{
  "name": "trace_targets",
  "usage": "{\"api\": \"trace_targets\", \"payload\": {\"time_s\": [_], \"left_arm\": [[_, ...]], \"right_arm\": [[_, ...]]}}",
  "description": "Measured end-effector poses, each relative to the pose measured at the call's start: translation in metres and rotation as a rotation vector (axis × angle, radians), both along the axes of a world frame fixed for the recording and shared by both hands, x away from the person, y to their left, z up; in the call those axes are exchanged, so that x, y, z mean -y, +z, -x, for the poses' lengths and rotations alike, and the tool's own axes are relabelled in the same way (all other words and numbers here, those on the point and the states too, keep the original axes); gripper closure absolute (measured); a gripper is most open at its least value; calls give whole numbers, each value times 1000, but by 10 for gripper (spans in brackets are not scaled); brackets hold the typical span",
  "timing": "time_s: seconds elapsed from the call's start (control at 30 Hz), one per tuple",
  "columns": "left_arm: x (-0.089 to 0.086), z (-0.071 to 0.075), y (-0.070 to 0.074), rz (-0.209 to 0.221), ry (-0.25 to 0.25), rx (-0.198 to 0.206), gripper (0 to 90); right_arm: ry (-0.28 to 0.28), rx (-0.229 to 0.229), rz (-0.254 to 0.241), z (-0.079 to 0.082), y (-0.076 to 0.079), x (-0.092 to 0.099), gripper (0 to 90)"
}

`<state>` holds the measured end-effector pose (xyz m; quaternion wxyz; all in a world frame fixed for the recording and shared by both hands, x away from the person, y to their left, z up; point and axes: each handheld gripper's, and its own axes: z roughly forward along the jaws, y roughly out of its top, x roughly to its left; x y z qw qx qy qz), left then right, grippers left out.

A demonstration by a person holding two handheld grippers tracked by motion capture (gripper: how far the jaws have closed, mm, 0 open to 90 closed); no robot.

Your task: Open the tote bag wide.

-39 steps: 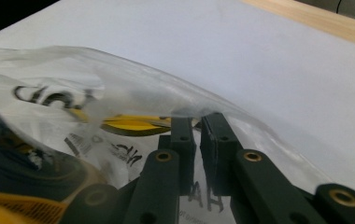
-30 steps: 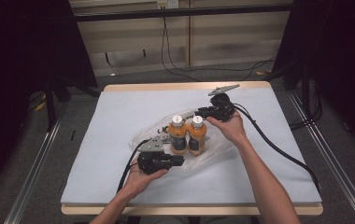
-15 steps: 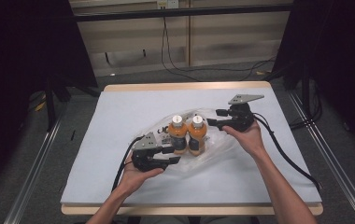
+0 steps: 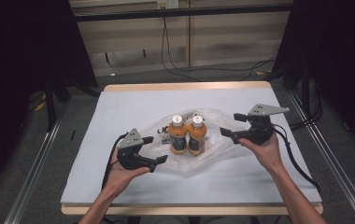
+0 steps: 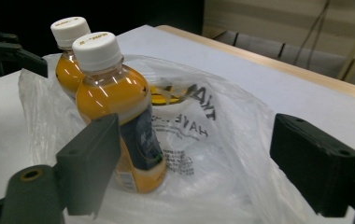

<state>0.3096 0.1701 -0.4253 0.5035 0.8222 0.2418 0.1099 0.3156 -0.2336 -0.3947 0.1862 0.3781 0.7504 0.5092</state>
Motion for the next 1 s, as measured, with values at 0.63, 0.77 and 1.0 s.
{"api": "trace_targets", "payload": {"time_s": [0.63,0.77,1.0], "left_arm": [[-54,28,-6,-57,100,-23,42],[-60,35,-10,-55,127,-32,35],[-80,52,-20,-18,195,-55,35]], "right_arm": [[-181,42,20,86,-13,49,120],[-220,28,2,101,-20,59,118],[-238,14,13,124,-31,65,114]]}}
